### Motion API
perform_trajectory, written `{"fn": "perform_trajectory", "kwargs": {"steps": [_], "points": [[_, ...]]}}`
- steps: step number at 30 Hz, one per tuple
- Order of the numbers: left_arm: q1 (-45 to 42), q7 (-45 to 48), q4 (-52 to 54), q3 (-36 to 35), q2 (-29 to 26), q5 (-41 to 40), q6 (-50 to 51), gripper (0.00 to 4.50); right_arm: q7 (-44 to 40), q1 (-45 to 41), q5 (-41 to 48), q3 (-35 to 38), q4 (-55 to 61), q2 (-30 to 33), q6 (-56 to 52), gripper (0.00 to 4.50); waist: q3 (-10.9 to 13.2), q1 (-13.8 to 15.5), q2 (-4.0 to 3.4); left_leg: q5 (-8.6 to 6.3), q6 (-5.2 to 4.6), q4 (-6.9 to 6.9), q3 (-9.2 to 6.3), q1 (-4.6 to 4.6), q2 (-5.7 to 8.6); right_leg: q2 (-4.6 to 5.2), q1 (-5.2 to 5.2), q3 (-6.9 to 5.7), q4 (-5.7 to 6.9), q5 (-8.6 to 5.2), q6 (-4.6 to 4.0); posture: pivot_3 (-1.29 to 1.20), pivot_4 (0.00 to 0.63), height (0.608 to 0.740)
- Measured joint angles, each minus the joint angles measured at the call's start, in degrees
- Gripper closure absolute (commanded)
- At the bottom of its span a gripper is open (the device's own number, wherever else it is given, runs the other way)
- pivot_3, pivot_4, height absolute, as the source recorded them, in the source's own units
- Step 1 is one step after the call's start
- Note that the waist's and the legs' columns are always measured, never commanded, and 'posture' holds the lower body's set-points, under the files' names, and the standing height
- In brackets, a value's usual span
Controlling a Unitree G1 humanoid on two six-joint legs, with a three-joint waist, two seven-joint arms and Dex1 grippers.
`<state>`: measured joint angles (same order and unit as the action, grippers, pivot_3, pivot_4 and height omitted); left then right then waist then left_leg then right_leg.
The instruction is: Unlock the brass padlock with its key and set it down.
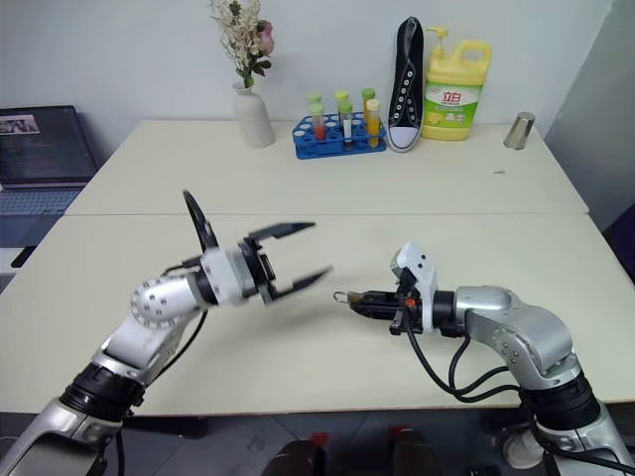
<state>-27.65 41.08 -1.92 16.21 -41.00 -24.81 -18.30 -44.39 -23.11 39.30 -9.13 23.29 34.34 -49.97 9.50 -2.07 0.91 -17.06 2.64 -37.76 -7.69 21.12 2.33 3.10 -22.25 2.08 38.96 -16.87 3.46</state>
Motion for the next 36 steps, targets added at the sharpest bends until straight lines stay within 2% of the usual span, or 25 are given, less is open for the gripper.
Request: {"fn": "perform_trajectory", "kwargs": {"steps": [5, 7, 8, 15, 28, 36], "points": [[-0.7, 10.42, -2.2, -0.05, 2.98, -4.86, 15.72, 3.79, -1.22, -0.05, -0.4, -0.33, 1.82, 0.18, 1.32, 4.35, 0.01, -0.31, 0.0, 0.0, 0.01, 0.01, 0.0, 0.02, -0.01, 0.01, -0.02, 0.02, -0.02, 0.0, -0.01, 0.0, 0.15, 0.74], [-0.7, 13.69, -1.95, 0.23, 4.05, -5.98, 20.07, 4.36, -1.72, -0.08, -0.5, -0.85, 2.36, 0.17, 1.89, 4.35, 0.01, -0.26, 0.01, 0.0, 0.0, 0.0, 0.0, 0.03, -0.01, 0.02, -0.01, 0.03, -0.02, 0.0, -0.01, 0.0, 0.15, 0.74], [-0.69, 15.07, -1.55, 0.23, 4.54, -6.38, 22.0, 4.48, -1.79, -0.07, -0.56, -1.15, 2.57, 0.16, 2.0, 4.35, 0.01, -0.25, 0.01, 0.0, 0.01, 0.0, 0.0, 0.02, -0.02, 0.03, -0.01, 0.03, -0.02, 0.0, -0.01, 0.0, 0.15, 0.74], [1.31, 19.69, 3.08, -0.3, 5.32, -6.71, 30.24, 4.5, -1.82, 0.0, -1.11, -1.19, 2.91, 0.19, 2.2, 4.35, 0.01, -0.23, 0.01, 0.0, 0.01, 0.01, 0.0, 0.02, -0.05, 0.05, -0.02, 0.07, -0.03, 0.0, -0.01, 0.0, 0.15, 0.74], [5.18, 22.87, 9.02, -3.44, 4.89, -6.9, 37.95, 4.5, -3.15, 0.02, -2.93, -1.48, 2.76, 0.44, 3.5, 4.35, 0.02, 0.22, 0.01, 0.0, 0.01, 0.01, 0.02, 0.02, -0.08, 0.09, -0.01, 0.09, -0.06, 0.0, -0.01, 0.0, 0.15, 0.74], [7.31, 23.47, 15.04, -6.7, 3.61, -13.39, 48.69, 4.5, -4.2, 0.03, -5.04, -2.38, 1.31, 0.52, 4.68, 4.35, 0.03, 0.22, -0.01, 0.0, 0.01, 0.01, 0.02, 0.02, -0.09, 0.09, -0.01, 0.09, -0.06, 0.0, -0.01, 0.0, 0.15, 0.74]]}}
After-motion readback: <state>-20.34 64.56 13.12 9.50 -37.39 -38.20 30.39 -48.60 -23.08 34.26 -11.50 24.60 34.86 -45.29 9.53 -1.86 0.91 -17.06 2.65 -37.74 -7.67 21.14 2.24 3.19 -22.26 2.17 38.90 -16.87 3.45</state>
